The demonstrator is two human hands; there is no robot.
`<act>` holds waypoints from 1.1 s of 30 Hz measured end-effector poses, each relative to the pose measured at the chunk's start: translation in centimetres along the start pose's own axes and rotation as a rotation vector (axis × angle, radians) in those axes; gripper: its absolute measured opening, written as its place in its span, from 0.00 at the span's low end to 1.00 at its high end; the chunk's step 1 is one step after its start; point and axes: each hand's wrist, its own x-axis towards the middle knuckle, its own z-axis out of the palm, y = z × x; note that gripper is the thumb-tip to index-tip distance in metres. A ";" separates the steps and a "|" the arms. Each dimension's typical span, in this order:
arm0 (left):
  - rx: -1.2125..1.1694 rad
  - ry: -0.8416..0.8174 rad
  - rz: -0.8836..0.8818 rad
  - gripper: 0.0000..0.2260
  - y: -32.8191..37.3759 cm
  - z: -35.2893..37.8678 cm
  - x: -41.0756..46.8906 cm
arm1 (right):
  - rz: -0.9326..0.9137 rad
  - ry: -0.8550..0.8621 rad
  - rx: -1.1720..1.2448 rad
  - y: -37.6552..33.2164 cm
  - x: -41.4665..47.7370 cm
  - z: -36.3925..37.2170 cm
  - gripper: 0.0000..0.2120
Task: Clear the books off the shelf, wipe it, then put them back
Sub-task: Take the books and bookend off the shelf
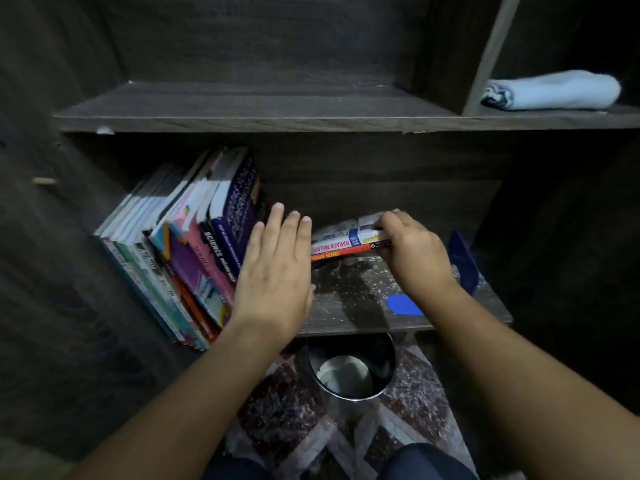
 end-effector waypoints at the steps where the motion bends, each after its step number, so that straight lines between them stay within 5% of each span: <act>1: -0.030 -0.001 0.013 0.39 0.3 0.1 0.4 | 0.029 0.017 0.043 0.2 -0.9 -0.8 0.12; 9: -0.087 -0.136 0.154 0.09 3.7 -1.9 2.8 | 0.334 -0.115 0.097 1.7 -8.1 -7.4 0.17; 13: -0.033 -0.168 0.390 0.08 8.4 -2.5 2.5 | 0.344 -0.349 -0.250 2.6 -11.5 -8.8 0.22; 22: -0.003 -0.269 0.801 0.09 24.9 -2.2 -2.4 | 0.692 -0.547 -0.037 9.2 -24.5 -10.4 0.13; 27: -0.033 -0.582 0.983 0.17 32.9 -1.7 -4.7 | 0.873 -0.642 0.006 13.7 -33.2 -10.9 0.12; 31: -0.036 -0.462 1.186 0.19 37.4 -1.0 -4.7 | 0.927 -0.712 -0.087 16.3 -37.8 -10.7 0.16; 33: -0.130 -0.204 1.316 0.12 39.4 -0.2 -4.6 | 0.954 -0.716 -0.143 17.8 -39.3 -10.3 0.18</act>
